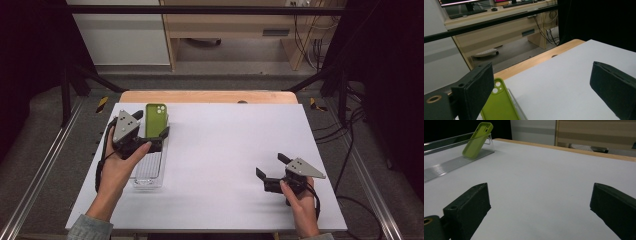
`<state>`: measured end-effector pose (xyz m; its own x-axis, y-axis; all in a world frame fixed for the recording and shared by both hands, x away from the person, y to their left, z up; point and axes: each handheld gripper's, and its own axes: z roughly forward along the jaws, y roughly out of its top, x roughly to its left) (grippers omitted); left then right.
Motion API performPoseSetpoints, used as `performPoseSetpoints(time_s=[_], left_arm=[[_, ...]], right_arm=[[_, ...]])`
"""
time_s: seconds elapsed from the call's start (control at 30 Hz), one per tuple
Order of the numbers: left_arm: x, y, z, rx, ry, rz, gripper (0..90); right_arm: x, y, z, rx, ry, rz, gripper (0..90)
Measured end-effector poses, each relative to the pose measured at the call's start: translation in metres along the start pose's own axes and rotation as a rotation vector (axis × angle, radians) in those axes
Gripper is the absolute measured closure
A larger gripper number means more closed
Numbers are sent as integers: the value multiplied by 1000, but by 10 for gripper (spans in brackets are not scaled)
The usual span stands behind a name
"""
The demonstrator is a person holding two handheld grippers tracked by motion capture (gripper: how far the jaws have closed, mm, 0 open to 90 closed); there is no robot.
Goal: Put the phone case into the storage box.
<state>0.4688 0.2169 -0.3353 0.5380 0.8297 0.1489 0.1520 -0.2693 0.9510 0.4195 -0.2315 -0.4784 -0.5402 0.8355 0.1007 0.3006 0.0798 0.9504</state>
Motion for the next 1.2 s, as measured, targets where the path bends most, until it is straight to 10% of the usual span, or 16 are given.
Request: performPoseSetpoints(time_s=[1.2], left_arm=[[33, -33, -44, -65, 84, -94, 17]], right_arm=[[0, 0, 0, 6, -3, -7, 33]])
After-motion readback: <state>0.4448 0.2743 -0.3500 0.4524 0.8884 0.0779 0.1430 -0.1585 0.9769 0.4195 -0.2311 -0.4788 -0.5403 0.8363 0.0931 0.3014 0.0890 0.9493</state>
